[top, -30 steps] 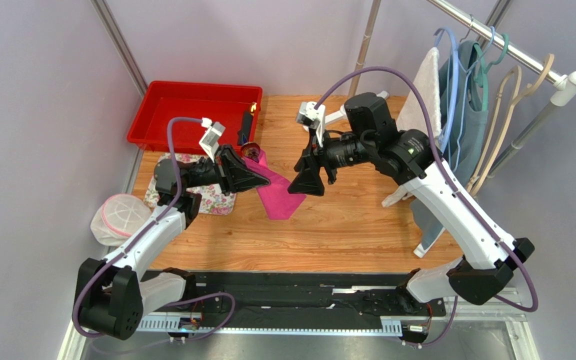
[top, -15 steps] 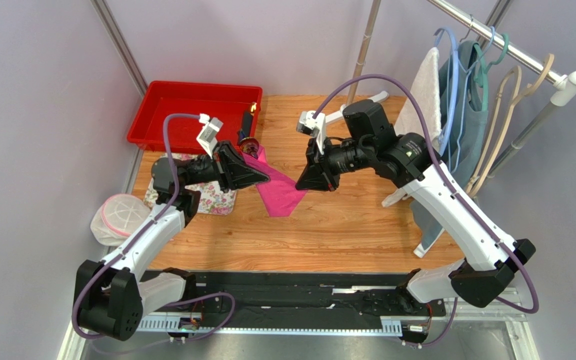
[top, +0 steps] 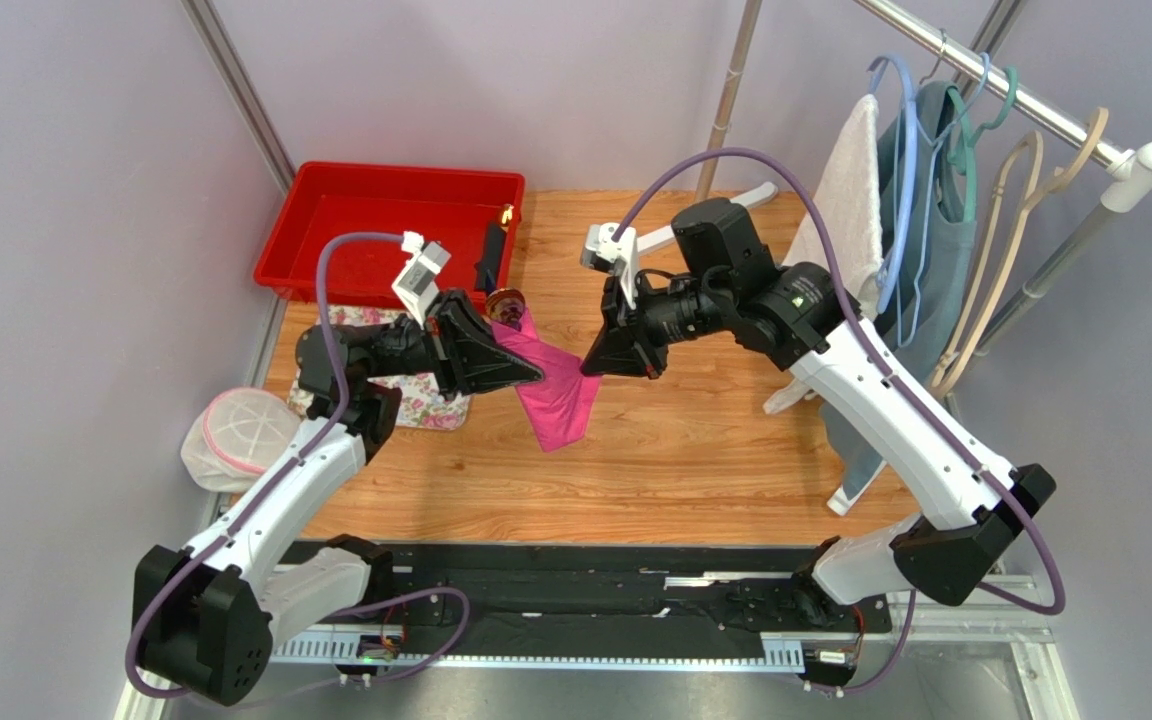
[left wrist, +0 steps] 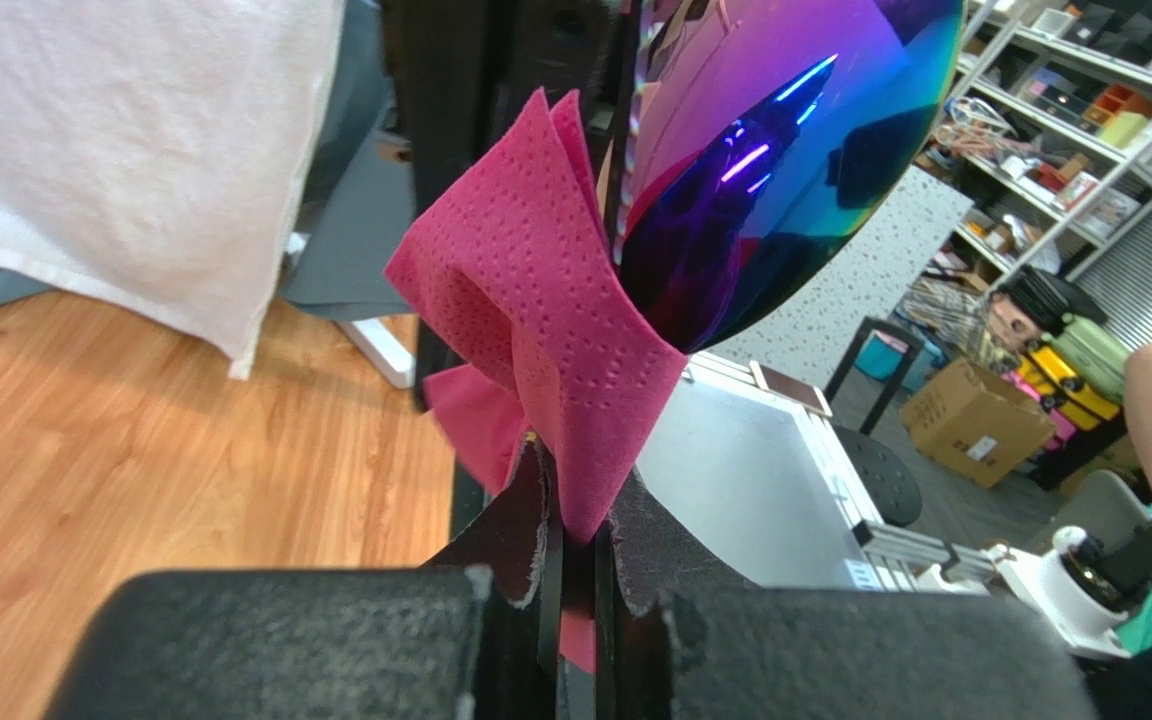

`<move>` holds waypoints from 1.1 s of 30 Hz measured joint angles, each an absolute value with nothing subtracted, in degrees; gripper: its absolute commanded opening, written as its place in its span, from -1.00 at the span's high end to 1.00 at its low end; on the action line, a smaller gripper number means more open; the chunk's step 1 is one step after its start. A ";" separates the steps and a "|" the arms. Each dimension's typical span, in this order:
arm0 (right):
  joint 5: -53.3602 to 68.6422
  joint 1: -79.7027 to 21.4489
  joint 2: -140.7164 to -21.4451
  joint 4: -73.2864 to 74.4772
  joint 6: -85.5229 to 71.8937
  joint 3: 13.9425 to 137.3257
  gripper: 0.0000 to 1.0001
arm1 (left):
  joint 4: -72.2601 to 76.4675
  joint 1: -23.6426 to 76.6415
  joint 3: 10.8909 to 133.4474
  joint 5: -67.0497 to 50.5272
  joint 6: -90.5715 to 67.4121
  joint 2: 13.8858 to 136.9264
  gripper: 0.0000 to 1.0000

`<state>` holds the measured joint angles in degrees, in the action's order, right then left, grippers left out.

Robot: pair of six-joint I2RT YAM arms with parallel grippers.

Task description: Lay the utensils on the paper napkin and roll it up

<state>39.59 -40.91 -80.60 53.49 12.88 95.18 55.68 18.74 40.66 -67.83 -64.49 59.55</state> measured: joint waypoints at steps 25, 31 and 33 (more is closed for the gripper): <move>50.04 -43.11 -83.61 35.70 -0.16 88.09 1.00 | 51.92 21.02 43.70 -66.72 -65.76 59.86 1.00; 51.03 -43.55 -83.61 30.87 -5.37 86.26 1.00 | 51.66 20.99 43.70 -66.63 -65.80 60.10 1.00; 50.87 -43.59 -83.61 30.59 -5.85 86.26 1.00 | 51.64 20.99 43.72 -66.41 -65.78 60.10 1.00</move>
